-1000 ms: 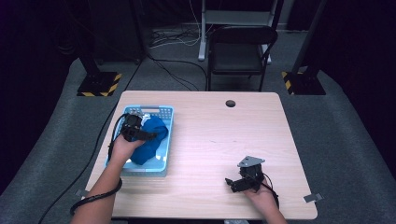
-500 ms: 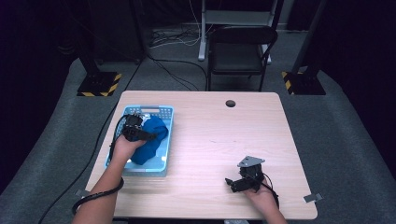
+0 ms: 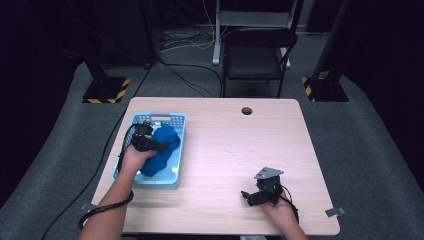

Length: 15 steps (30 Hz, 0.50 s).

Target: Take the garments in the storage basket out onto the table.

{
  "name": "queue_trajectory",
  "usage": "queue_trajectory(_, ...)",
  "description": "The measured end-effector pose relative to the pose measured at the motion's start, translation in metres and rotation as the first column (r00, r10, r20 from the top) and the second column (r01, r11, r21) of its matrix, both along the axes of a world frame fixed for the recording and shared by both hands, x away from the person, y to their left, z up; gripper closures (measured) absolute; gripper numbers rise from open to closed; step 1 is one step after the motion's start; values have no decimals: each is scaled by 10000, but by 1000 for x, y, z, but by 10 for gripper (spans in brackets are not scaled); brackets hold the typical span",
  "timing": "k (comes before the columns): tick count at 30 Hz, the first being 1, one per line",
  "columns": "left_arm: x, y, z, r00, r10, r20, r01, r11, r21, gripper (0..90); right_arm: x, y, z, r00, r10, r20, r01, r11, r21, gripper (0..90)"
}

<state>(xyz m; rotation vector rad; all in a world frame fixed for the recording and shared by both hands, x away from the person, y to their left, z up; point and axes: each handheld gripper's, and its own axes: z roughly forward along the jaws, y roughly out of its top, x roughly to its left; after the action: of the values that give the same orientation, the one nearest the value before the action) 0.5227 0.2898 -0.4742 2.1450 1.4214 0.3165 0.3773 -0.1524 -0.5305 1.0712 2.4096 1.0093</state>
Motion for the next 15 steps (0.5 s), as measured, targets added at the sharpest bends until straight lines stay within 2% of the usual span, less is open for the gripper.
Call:
queue_trajectory(9, 3, 0, -6, 9992, 227, -342, -218, 9994, 251, 165, 0, 0, 0, 10000, 4, 3, -4, 10000, 1, 0)
queue_trajectory(15, 5, -1, -8, 9978, 126, -649, -104, 9994, 341, 264, 0, 0, 0, 10000, -7, -5, 7, 10000, 5, 0)
